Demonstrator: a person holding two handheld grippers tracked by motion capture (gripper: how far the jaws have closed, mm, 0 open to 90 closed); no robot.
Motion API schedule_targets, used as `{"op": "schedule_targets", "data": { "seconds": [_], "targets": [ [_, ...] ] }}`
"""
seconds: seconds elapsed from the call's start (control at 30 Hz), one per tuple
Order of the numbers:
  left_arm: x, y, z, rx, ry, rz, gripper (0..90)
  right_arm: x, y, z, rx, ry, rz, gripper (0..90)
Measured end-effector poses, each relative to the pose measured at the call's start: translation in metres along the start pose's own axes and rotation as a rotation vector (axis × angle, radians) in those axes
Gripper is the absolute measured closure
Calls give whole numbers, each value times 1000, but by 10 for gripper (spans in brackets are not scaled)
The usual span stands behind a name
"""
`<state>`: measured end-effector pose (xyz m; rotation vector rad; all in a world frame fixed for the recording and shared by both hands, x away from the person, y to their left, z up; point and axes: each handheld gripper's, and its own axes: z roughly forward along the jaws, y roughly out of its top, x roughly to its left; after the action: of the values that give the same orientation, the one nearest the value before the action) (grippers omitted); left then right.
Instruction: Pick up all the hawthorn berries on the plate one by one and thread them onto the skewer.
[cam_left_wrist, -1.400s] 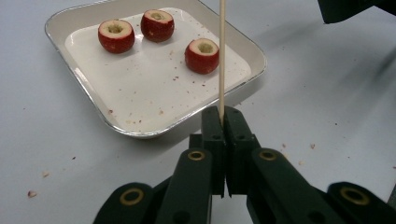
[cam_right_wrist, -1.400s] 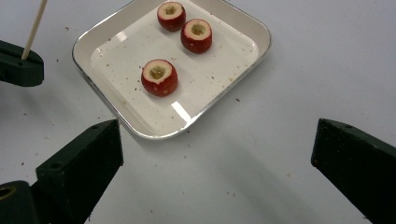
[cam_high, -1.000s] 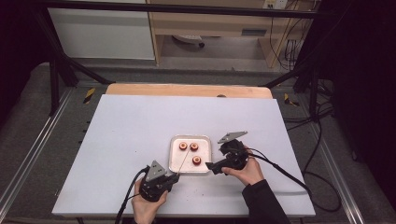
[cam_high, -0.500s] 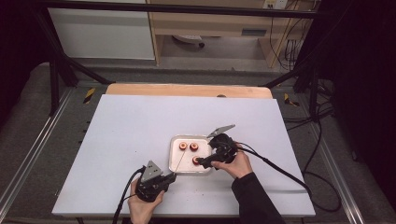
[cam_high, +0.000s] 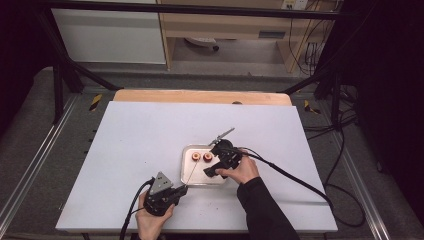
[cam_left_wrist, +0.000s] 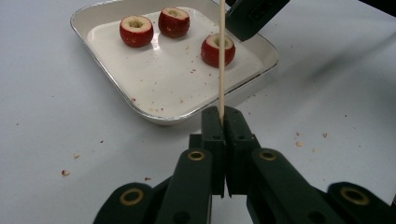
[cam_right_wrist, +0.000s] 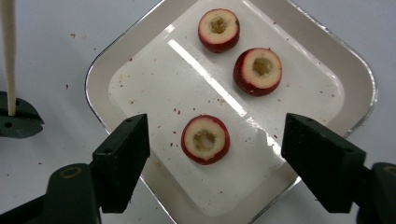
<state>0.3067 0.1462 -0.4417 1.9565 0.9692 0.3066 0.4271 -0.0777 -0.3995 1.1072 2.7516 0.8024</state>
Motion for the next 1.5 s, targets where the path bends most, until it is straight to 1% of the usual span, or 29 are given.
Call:
{"op": "schedule_targets", "data": {
  "seconds": [0.03, 0.07, 0.13, 0.17, 0.23, 0.33, 0.4, 0.47, 0.5, 0.53, 0.57, 0.63, 0.67, 0.7, 0.77, 0.87, 1.0, 1.1, 1.23, 1.3, 1.37, 1.5],
  "targets": [
    [0, 0, 0, -1, -1, -1, 885, 0, 1, 2, 8, 4, -2, 261],
    [1, 0, 0, -1, -1, -2, 885, 1, 2, 4, 24, 6, -3, 296],
    [1, 0, 0, 0, -2, -3, 885, 0, 3, 7, 42, 6, -5, 319],
    [1, 0, 0, 2, -2, -3, 885, 0, 3, 7, 42, 6, -5, 319],
    [1, 0, 1, 2, -5, -5, 885, 0, 3, 9, 61, 9, 5, 360],
    [0, 0, 1, 5, -6, -4, 885, 1, 4, 12, 71, 9, 9, 403],
    [0, 0, 1, 5, -7, -6, 885, 1, 6, 14, 81, 9, 30, 437],
    [0, 0, 1, 7, -8, -5, 885, 1, 7, 15, 81, 2, 34, 449],
    [1, 0, 1, 7, -8, -5, 885, 2, 7, 16, 85, -2, 47, 460],
    [1, 0, 1, 7, -7, -4, 885, 1, 7, 17, 90, -3, 45, 466],
    [1, 0, 1, 7, -7, -4, 885, 2, 8, 19, 97, -1, 54, 481],
    [1, -1, 1, 7, -8, -5, 885, 2, 8, 20, 100, 0, 55, 486],
    [1, -1, 1, 8, -7, -2, 885, 2, 8, 21, 107, 1, 62, 491],
    [1, -1, 0, 8, -6, -2, 885, 2, 8, 23, 114, 2, 81, 505],
    [2, -1, 0, 8, -6, -4, 885, 2, 8, 23, 115, -2, 86, 510],
    [1, -1, 1, 10, -8, -4, 885, 2, 8, 24, 119, -4, 107, 516],
    [1, -1, 1, 11, -8, -2, 885, 1, 8, 25, 120, -10, 118, 523],
    [1, -1, 1, 11, -8, -3, 885, 1, 8, 26, 120, -12, 139, 534],
    [1, -1, 1, 11, -8, -2, 885, 0, 8, 27, 120, -13, 146, 545],
    [1, -2, 1, 12, -8, -2, 885, 0, 8, 27, 124, -11, 153, 570],
    [1, -2, 1, 13, -8, -1, 885, 1, 8, 27, 120, -4, 148, 591],
    [2, -2, 1, 12, -8, -2, 885, 1, 8, 26, 124, 0, 142, 594]
  ]
}}
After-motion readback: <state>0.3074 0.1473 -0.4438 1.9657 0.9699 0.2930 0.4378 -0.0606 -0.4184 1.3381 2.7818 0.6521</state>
